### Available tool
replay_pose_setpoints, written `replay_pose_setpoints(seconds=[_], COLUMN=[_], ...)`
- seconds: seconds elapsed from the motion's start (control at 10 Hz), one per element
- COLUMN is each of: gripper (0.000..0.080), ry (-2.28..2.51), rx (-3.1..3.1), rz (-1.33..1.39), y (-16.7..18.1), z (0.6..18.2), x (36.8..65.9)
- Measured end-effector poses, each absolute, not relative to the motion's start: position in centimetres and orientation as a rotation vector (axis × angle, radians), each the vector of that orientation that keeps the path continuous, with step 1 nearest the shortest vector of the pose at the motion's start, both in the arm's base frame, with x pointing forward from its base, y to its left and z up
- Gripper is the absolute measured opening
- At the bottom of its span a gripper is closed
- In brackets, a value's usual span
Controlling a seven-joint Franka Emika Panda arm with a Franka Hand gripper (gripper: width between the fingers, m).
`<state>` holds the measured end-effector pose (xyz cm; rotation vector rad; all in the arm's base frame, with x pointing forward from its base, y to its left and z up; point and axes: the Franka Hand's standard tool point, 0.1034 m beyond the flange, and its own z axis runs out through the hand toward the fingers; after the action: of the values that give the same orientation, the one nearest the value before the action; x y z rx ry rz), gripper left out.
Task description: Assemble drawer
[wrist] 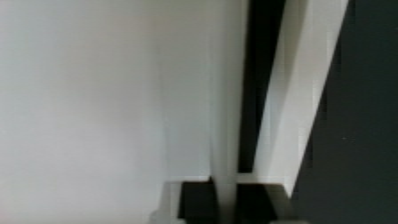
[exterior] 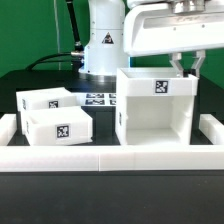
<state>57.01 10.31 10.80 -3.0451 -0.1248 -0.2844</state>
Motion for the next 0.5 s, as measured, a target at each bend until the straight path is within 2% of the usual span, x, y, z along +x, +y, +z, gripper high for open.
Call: replay_pose_setpoints(seconds=[0.5], gripper=[0.0038], ry=[0.098], rx=[-3.021], rz=[-0.272], y=[10.56], z=[10.86], x=[56.99])
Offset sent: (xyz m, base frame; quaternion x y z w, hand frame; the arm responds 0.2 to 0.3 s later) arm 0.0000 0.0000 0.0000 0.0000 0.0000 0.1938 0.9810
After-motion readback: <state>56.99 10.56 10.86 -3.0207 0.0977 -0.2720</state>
